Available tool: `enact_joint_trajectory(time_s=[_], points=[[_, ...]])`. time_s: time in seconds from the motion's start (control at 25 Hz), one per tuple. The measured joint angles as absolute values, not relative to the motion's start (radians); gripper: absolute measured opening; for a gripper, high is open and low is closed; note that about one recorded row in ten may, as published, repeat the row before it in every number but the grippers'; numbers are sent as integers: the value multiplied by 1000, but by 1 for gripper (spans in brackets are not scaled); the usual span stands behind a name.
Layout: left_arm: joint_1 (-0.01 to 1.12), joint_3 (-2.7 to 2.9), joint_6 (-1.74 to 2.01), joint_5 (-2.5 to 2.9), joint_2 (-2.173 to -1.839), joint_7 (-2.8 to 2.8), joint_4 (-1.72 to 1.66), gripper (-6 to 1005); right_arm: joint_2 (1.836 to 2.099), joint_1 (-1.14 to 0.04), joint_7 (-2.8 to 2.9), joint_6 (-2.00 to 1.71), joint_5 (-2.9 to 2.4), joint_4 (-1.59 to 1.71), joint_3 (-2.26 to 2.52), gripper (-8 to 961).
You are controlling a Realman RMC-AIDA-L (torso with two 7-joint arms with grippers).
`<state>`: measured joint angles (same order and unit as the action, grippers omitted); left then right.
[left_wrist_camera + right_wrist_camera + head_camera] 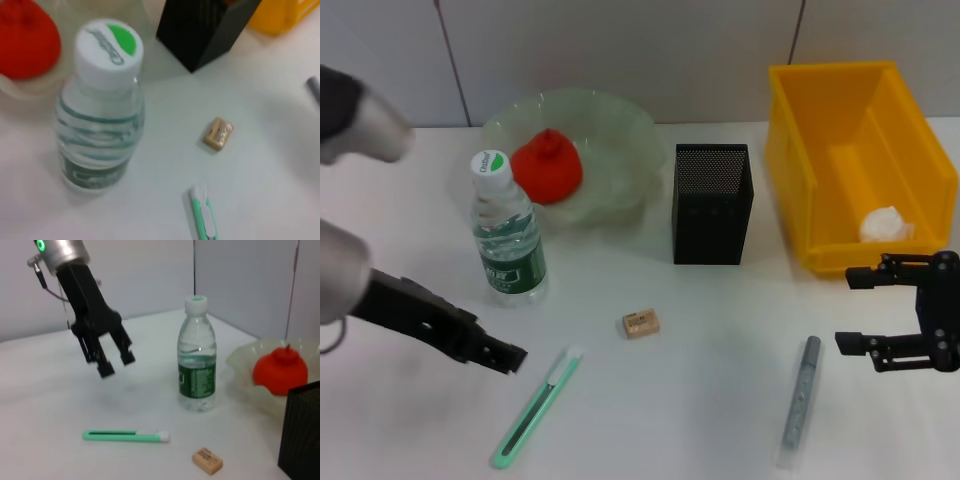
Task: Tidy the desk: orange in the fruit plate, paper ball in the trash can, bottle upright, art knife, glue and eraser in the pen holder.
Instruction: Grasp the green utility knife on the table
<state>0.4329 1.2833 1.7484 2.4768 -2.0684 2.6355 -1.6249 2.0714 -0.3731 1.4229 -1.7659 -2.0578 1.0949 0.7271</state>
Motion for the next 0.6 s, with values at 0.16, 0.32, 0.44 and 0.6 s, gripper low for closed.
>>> enact_joint_trajectory(time_s=[0.16, 0.32, 0.44, 0.6], points=[[484, 1426, 1713, 2561, -2072, 2797, -1586, 779, 2067, -378, 1356, -1760, -2059, 1039, 706, 777], [498, 1478, 1684, 2588, -2073, 2848, -1569, 775, 2067, -385, 1332, -1753, -2061, 1029, 707, 777], [513, 1518, 1651, 2600, -2077, 2874, -1542, 772, 2063, -401, 1328, -1750, -2063, 1029, 709, 776], [566, 1537, 1578, 2559, -2080, 2879, -1392, 767, 2057, -412, 1330, -1749, -2069, 1030, 711, 776]])
